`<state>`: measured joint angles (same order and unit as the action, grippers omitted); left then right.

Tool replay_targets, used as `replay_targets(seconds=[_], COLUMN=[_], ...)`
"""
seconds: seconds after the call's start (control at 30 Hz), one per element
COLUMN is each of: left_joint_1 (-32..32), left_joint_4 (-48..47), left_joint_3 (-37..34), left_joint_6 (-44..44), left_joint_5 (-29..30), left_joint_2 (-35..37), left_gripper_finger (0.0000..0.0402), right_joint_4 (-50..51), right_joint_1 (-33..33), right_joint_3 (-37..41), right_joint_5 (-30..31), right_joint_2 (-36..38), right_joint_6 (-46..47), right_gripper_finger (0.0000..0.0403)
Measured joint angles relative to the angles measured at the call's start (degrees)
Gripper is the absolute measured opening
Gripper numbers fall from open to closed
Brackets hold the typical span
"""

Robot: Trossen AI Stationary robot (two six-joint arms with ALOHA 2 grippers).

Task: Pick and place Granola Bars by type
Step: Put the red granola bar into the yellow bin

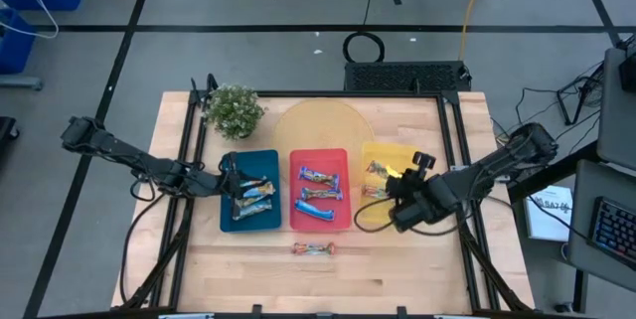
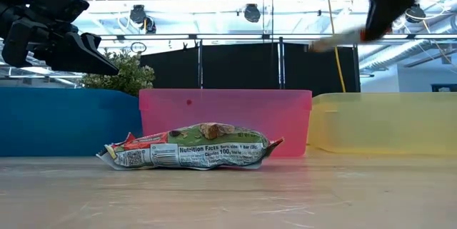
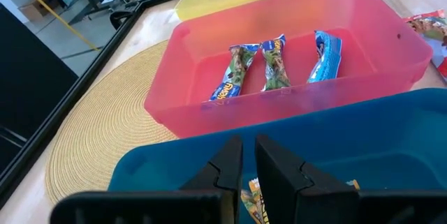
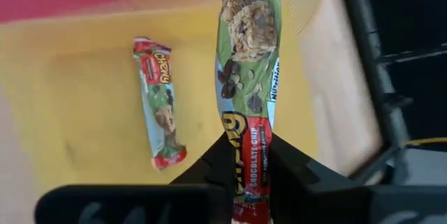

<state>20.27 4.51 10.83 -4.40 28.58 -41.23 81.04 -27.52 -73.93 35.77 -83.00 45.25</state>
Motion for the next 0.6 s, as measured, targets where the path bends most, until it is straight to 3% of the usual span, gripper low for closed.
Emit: replay_targets(seconds=[0.23, 0.6], left_joint_1=[0.0, 0.0], left_joint_4=[0.3, 0.5], left_joint_3=[0.0, 0.0], left_joint_6=[0.0, -0.5], left_joint_5=[0.0, 0.0], left_joint_2=[0.0, 0.0], left_gripper_finger=[0.0049, 0.0049], right_joint_4=[-18.3, -30.7], right_joint_1=[6.4, 18.6], right_joint_3=[16.3, 30.3], right_joint_5=[-4.9, -10.6], right_joint_2=[4.1, 4.2], right_joint_6=[-11.6, -23.8], right_gripper_finger=[0.004, 0.004])
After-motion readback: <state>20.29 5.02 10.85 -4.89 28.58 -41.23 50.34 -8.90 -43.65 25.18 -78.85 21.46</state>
